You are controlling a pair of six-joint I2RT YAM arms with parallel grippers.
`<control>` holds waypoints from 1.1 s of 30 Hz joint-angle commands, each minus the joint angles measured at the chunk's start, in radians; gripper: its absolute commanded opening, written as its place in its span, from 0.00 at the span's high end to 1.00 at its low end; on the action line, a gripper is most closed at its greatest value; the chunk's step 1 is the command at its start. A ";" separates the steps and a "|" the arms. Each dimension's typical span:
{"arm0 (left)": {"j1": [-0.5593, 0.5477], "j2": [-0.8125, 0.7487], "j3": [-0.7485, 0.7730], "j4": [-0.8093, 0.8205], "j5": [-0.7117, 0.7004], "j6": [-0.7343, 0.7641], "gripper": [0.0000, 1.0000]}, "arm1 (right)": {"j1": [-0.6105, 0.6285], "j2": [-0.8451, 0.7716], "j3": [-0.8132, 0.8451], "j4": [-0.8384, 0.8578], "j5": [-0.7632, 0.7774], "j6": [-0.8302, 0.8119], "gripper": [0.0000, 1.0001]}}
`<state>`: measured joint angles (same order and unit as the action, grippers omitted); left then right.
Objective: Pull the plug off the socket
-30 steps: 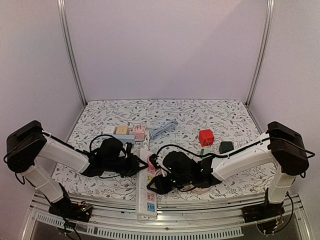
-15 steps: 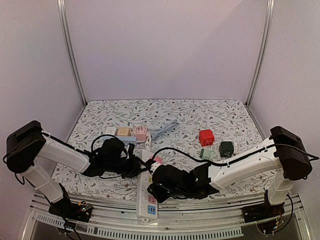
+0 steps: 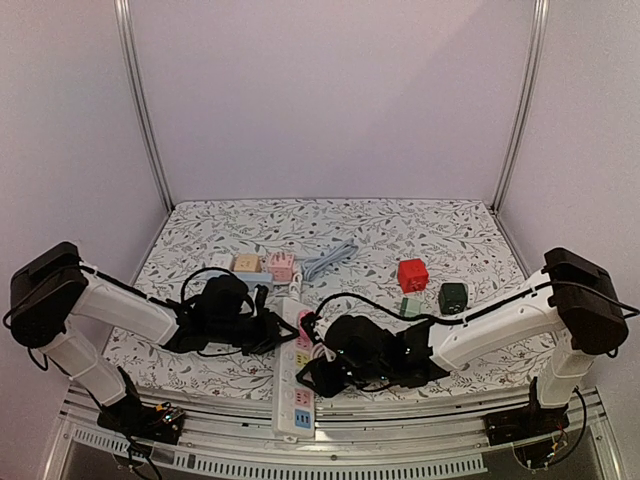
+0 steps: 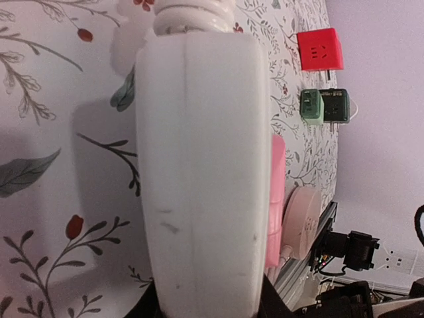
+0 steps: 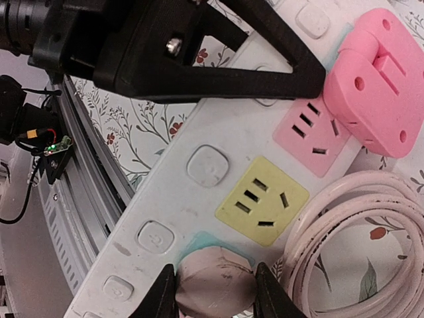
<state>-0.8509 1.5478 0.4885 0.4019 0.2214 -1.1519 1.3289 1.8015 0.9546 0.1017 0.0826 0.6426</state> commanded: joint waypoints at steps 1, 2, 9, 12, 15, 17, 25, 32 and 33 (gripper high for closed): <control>0.004 -0.034 -0.021 -0.040 -0.034 0.145 0.79 | -0.050 0.010 -0.059 -0.030 -0.122 0.040 1.00; 0.004 -0.035 -0.021 -0.040 -0.034 0.146 0.79 | -0.050 0.014 -0.053 -0.032 -0.127 0.037 1.00; 0.004 -0.027 -0.004 -0.103 -0.050 0.131 0.79 | -0.005 0.003 0.007 -0.146 -0.014 -0.013 1.00; 0.008 -0.017 0.004 -0.130 -0.063 0.120 0.79 | 0.049 -0.005 0.060 -0.241 0.087 -0.051 1.00; 0.013 -0.006 0.002 -0.127 -0.065 0.112 0.79 | 0.089 -0.010 0.104 -0.312 0.172 -0.076 1.00; 0.015 -0.001 0.004 -0.126 -0.064 0.112 0.79 | 0.105 -0.014 0.126 -0.339 0.211 -0.088 1.00; 0.016 0.001 0.007 -0.123 -0.056 0.121 0.79 | 0.098 -0.024 0.117 -0.340 0.207 -0.073 1.00; 0.017 -0.006 0.005 -0.118 -0.053 0.125 0.79 | 0.073 -0.073 0.076 -0.307 0.192 -0.050 1.00; 0.018 -0.007 0.005 -0.118 -0.053 0.126 0.79 | 0.071 -0.083 0.070 -0.303 0.194 -0.048 1.00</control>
<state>-0.8448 1.5372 0.4984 0.3393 0.2230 -1.1423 1.4117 1.7710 1.0584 -0.1425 0.2604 0.6006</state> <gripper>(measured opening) 0.309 0.327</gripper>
